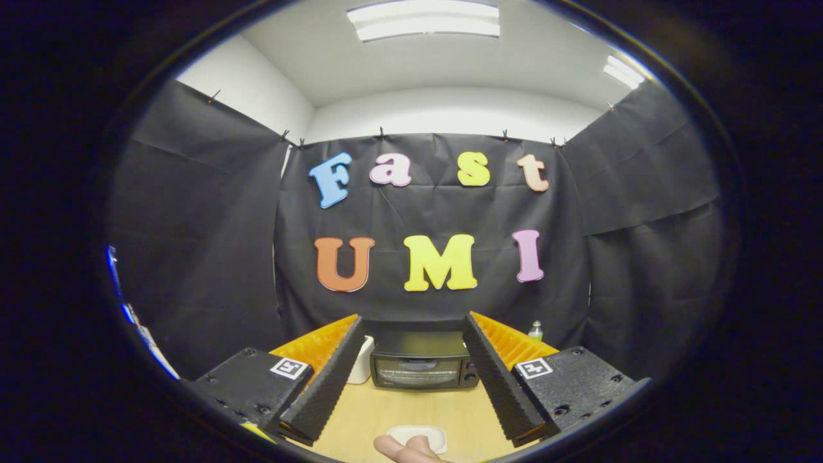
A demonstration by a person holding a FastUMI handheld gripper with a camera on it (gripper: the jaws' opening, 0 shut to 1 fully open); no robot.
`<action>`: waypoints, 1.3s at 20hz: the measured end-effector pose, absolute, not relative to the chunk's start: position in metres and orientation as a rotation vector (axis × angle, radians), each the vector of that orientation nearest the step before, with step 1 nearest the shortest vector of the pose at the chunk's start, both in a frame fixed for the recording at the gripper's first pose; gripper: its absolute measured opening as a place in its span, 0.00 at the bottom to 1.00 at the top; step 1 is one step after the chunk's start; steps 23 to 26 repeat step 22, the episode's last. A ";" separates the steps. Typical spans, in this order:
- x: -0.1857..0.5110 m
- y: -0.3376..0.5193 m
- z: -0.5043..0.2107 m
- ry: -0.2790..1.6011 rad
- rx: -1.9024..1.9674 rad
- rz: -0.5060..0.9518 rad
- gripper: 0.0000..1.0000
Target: Open the toaster oven, put the food inside, and close the toaster oven door.
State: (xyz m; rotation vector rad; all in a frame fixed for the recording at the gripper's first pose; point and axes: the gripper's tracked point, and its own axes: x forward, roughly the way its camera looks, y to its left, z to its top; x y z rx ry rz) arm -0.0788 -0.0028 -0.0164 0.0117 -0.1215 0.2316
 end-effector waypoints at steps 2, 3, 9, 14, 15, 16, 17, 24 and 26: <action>-0.077 -0.006 -0.018 -0.124 -0.003 0.234 1.00; -0.077 -0.006 -0.018 -0.128 -0.010 0.240 1.00; -0.067 -0.013 -0.033 -0.091 -0.012 0.239 1.00; -0.060 -0.022 -0.036 -0.084 -0.004 0.209 1.00; -0.059 -0.023 -0.037 -0.080 0.005 0.209 1.00; -0.057 -0.024 -0.038 -0.079 0.009 0.207 1.00; -0.057 -0.025 -0.039 -0.078 0.007 0.206 1.00; -0.060 -0.019 -0.043 -0.083 -0.018 0.221 1.00; -0.060 -0.019 -0.043 -0.083 -0.018 0.221 1.00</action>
